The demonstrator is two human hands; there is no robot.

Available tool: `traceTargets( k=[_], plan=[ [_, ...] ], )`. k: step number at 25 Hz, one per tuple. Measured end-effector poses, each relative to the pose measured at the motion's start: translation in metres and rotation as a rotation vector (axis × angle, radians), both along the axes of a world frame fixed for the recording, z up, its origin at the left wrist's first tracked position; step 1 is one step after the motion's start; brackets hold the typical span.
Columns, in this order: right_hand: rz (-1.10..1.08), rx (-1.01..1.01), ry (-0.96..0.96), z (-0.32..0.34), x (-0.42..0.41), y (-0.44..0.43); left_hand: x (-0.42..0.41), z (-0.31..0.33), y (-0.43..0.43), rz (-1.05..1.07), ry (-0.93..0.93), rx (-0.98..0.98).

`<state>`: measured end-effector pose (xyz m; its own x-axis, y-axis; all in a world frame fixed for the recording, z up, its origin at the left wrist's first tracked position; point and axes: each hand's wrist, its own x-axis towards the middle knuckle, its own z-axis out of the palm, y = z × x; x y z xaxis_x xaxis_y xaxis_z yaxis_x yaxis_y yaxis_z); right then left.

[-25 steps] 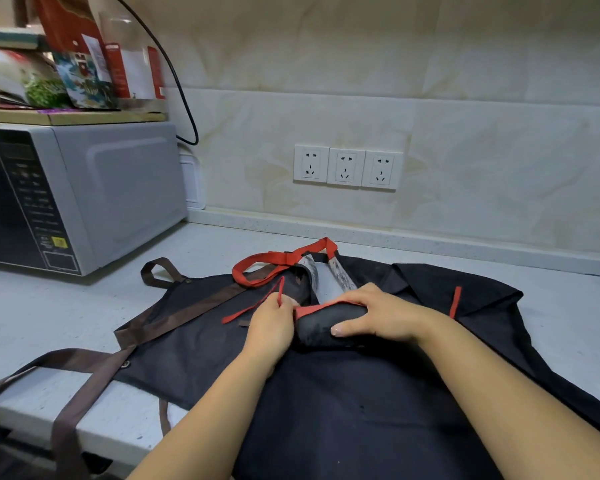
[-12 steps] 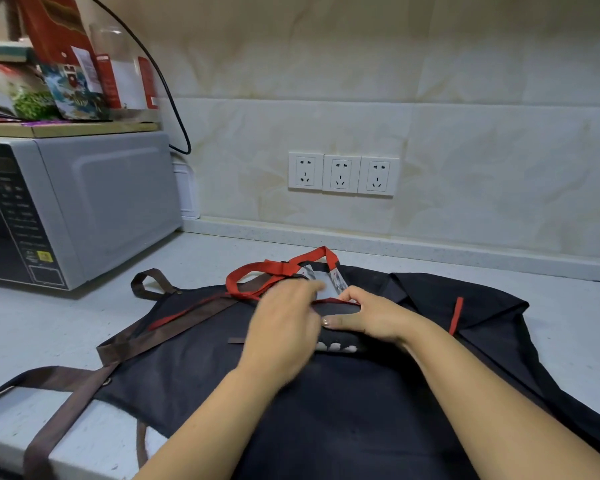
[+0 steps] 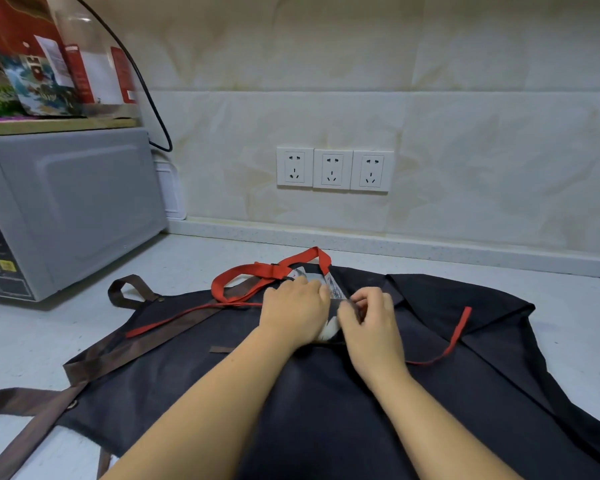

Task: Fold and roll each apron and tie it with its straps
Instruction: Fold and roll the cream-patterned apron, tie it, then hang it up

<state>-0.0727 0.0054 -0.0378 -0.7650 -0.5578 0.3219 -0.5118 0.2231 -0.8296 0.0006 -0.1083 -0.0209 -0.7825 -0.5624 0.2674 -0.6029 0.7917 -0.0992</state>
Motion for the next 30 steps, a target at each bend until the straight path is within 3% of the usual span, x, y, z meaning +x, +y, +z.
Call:
traceTargets(
  k=[2, 5, 8, 11, 14, 18, 24, 26, 30],
  plan=[
    [0.015, 0.105, 0.109, -0.003, -0.001, -0.001, -0.010, 0.015, -0.007, 0.035, -0.125, 0.107],
    [0.007, 0.182, 0.074, -0.005, -0.010, -0.006, -0.025, 0.025, -0.018, 0.083, -0.183, 0.231],
    [-0.018, 0.267, 0.047, -0.006, -0.017, -0.012, -0.035, 0.015, -0.012, 0.005, 0.176, -0.078],
    [0.003, 0.395, 0.042, -0.001, -0.025, -0.016, -0.032, -0.020, -0.007, -0.220, 0.405, -0.173],
    [0.043, 0.494, -0.043, 0.011, -0.041, -0.025, -0.027, -0.023, -0.013, -0.263, 0.322, -0.027],
    [-0.038, 0.499, -0.029, 0.010, -0.039, -0.026, -0.047, 0.002, -0.024, -0.074, 0.220, 0.206],
    [-0.056, 0.363, -0.040, 0.010, -0.035, -0.018, -0.074, 0.017, -0.066, 0.062, 0.007, 0.620],
    [-0.021, 0.358, -0.035, 0.008, -0.038, -0.018, -0.081, 0.019, -0.072, 0.090, -0.058, 0.678],
    [-0.033, 0.335, -0.040, 0.005, -0.043, -0.019, -0.085, 0.023, -0.068, 0.193, -0.154, 0.570]
  ],
)
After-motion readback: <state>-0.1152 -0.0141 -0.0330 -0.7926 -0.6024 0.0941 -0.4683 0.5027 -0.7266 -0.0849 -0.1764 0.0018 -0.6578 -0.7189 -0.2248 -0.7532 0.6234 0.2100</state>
